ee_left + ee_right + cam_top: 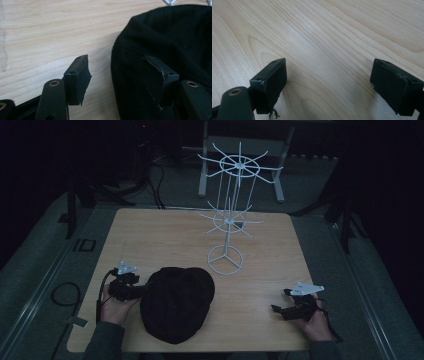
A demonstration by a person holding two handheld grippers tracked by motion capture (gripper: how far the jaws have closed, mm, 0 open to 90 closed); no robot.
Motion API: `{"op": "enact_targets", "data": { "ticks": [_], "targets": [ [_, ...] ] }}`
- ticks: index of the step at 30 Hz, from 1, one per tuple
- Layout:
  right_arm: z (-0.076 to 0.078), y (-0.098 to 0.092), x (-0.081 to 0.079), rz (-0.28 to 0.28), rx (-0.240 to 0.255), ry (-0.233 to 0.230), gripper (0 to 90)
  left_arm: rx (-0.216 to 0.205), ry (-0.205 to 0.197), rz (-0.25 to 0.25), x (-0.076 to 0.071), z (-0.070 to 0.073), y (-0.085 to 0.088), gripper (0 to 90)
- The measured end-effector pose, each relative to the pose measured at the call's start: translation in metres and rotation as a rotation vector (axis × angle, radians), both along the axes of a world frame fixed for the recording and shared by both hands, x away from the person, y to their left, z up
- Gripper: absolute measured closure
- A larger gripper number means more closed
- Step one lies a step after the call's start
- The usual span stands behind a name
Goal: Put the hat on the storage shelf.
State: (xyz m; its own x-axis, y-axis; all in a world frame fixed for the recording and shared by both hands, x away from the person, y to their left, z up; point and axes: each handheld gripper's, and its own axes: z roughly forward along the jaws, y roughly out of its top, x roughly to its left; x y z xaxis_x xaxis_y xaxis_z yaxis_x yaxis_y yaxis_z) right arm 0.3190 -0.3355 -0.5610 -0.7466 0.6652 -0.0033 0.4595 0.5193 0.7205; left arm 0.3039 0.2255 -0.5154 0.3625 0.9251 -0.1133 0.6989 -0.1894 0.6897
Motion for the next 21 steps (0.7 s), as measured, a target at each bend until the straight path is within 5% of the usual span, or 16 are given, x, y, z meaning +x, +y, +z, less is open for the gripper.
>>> {"op": "enact_targets", "data": {
  "ticks": [4, 16, 21],
  "targets": [
    [0.0, 0.0, 0.0, 0.0, 0.0, -0.001, 13.8, 0.047, 0.034, -0.013, 0.007, -0.01, -0.01, 39.3],
    [0.0, 0.0, 0.0, 0.0, 0.0, 0.0, 13.8, 0.065, 0.138, -0.042, 0.019, -0.027, -0.026, 47.0],
    [0.0, 0.0, 0.0, -0.001, 0.0, 0.0, 13.8, 0.078, 0.131, -0.04, 0.02, -0.028, -0.029, 58.1]
  ]
}}
